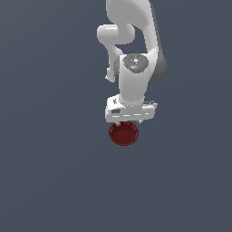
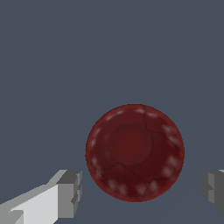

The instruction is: Pick up the object and move it to a goal position.

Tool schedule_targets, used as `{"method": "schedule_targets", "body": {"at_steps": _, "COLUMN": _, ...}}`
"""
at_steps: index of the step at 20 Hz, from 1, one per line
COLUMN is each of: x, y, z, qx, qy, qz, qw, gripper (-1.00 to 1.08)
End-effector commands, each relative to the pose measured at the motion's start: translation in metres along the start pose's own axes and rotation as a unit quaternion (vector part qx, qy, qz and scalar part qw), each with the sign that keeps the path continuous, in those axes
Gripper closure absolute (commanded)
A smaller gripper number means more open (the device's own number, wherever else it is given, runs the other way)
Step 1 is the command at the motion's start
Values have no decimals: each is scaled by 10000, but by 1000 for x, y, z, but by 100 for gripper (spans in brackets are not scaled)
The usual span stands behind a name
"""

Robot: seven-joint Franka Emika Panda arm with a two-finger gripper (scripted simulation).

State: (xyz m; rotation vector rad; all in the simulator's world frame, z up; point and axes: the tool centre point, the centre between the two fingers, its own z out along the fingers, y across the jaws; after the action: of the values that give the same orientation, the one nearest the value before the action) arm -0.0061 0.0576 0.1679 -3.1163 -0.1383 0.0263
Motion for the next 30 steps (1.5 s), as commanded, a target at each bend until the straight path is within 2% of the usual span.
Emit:
{"method": "schedule_targets", "body": {"at_steps": 1, "x": 0, "y": 0, "z": 0, "qx": 0, "qy": 0, "qz": 0, "qw": 10000, "gripper": -20}}
{"method": "schedule_targets", "body": {"at_steps": 11, "x": 4, "y": 0, "z": 0, "qx": 70, "qy": 55, "qz": 98, "qw": 9999, "gripper": -20}}
{"method": "schedule_targets", "body": {"at_steps": 19, "x": 4, "y": 17, "z": 18, "qx": 278, "qy": -282, "qz": 208, "qw": 9990, "gripper": -20}}
{"method": "schedule_targets", "body": {"at_steps": 25, "x": 0, "y": 42, "z": 44, "qx": 681, "qy": -771, "qz": 356, "qw": 9941, "gripper": -20}}
{"method": "schedule_targets", "body": {"at_steps": 30, "x": -6, "y": 65, "z": 71, "qx": 1243, "qy": -1250, "qz": 491, "qw": 9831, "gripper": -20}}
